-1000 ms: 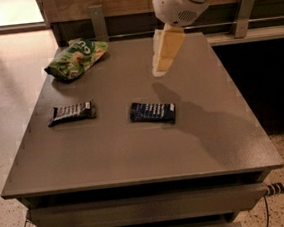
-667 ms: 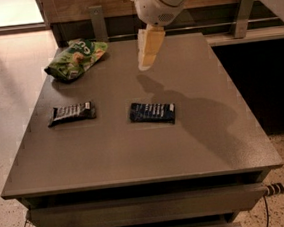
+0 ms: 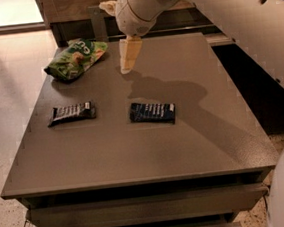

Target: Pick green rice chip bag

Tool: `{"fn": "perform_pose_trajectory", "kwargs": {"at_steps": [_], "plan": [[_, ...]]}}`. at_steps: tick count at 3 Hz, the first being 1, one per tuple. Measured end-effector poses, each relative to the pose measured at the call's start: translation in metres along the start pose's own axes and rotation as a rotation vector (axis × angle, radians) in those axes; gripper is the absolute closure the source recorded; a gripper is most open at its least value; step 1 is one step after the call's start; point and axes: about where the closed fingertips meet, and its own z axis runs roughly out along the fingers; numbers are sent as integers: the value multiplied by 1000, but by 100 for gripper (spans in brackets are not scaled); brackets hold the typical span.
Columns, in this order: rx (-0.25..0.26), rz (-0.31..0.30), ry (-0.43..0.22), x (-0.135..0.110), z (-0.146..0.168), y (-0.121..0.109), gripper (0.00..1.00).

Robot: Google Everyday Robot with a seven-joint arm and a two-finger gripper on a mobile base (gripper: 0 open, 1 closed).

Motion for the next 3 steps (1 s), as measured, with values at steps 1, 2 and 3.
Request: {"fn": "perform_pose_trajectory", "kwargs": {"at_steps": [1,2,3], "plan": [[-58,-48,-60,-15,47,-4,0],[-114,-104,-95,-36,76,-4,0],[-151,-192,-81,-59,98,-9,0]]}}
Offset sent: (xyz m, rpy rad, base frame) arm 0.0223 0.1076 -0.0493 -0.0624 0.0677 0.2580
